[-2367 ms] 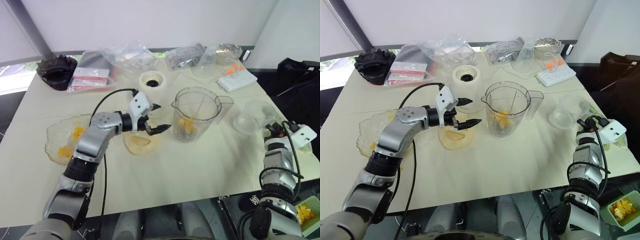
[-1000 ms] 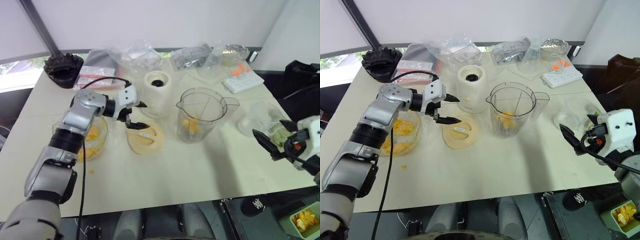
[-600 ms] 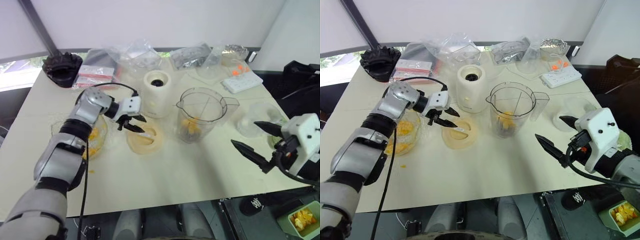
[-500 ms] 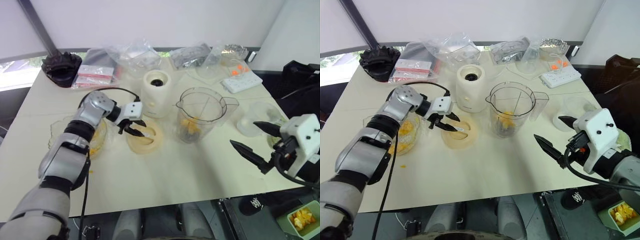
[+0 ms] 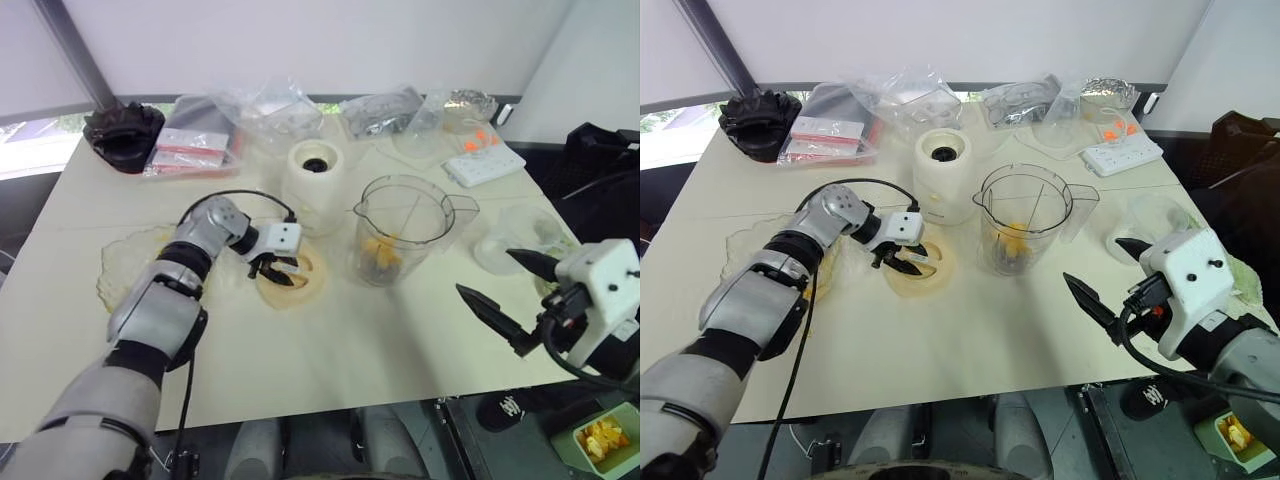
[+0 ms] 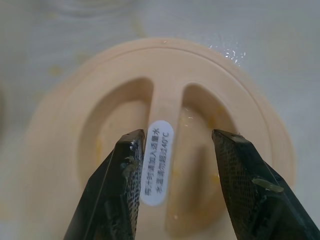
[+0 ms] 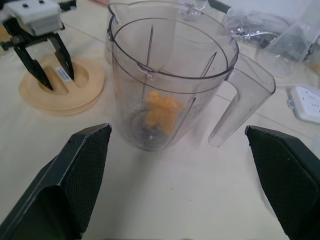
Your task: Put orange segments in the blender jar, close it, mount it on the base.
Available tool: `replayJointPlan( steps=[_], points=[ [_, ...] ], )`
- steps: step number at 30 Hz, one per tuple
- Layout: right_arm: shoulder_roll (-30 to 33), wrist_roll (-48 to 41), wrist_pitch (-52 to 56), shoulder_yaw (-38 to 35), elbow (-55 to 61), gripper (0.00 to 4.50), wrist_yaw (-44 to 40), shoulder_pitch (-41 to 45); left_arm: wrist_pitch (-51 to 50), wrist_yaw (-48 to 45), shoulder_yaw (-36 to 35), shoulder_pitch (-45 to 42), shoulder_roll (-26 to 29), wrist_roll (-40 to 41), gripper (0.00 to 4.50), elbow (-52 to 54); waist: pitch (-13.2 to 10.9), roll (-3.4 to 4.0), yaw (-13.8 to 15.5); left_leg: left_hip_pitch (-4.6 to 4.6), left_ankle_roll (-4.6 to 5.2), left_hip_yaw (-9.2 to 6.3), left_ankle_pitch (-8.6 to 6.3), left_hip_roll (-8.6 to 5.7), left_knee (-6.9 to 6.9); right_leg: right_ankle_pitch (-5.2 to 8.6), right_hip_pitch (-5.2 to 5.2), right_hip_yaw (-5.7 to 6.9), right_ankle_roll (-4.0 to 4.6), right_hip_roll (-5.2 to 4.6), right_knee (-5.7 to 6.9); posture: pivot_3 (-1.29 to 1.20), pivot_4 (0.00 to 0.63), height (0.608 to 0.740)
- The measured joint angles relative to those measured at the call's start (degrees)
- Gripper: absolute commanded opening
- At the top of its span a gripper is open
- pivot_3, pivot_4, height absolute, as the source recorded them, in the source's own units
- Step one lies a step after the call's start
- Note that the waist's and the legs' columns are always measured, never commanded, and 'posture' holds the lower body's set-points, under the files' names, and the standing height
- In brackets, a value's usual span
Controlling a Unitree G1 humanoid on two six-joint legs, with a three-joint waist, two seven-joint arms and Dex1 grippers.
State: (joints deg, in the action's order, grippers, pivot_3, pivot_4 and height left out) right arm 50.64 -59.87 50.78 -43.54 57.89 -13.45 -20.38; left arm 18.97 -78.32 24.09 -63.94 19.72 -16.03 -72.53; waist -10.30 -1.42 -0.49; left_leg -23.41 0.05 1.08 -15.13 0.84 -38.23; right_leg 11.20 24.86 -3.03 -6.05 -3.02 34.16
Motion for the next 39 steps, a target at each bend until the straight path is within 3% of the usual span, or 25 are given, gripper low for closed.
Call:
replayJointPlan(
  steps=[8,10,14,27,39],
  points=[
    [-1.26,2.54,-0.87,3.53,-0.44,4.50,1.99,0.17,-1.25,2.47,-0.14,-0.76,-1.44,-3.26,2.23,-1.10,0.13,-0.11,-0.03,0.16,0.00,-0.01,0.00,0.01,-0.02,0.00,-0.17,0.00,0.01,0.00,0.02,0.00,0.150,0.740],
    [-2.34,3.85,-1.18,4.71,-1.05,4.50,2.39,0.28,-1.66,2.74,-0.31,-0.91,-1.69,-3.38,1.71,-1.22,0.17,-0.15,-0.03,0.18,0.00,-0.01,0.00,0.02,-0.02,0.00,-0.20,0.00,0.01,0.00,0.02,0.00,0.150,0.740],
    [-3.33,8.55,-2.34,8.91,-4.12,4.50,2.50,1.73,-3.89,2.04,-2.30,-1.36,-1.87,-2.55,0.23,-1.55,0.18,-0.19,-0.05,0.17,0.00,-0.01,0.00,0.01,-0.04,-0.01,-0.19,0.00,0.03,0.00,0.01,0.00,0.150,0.740],
    [-15.15,28.48,-16.93,26.23,-27.47,4.50,0.71,15.39,-11.87,-3.90,-9.50,-0.99,-0.29,3.36,0.24,0.97,0.14,-0.21,-0.12,0.06,0.00,-0.03,0.00,0.04,-0.03,-0.02,-0.05,0.00,0.03,0.09,0.05,0.00,0.150,0.740],
    [-21.52,36.72,-26.74,31.13,-46.85,4.50,-3.49,27.05,-32.23,-10.06,-13.91,7.95,4.51,15.27,0.24,33.85,0.14,-0.15,-0.56,0.13,0.01,-0.06,0.00,0.10,-0.01,-0.04,0.00,-0.03,0.00,0.18,0.28,0.00,0.150,0.740]
  ],
)
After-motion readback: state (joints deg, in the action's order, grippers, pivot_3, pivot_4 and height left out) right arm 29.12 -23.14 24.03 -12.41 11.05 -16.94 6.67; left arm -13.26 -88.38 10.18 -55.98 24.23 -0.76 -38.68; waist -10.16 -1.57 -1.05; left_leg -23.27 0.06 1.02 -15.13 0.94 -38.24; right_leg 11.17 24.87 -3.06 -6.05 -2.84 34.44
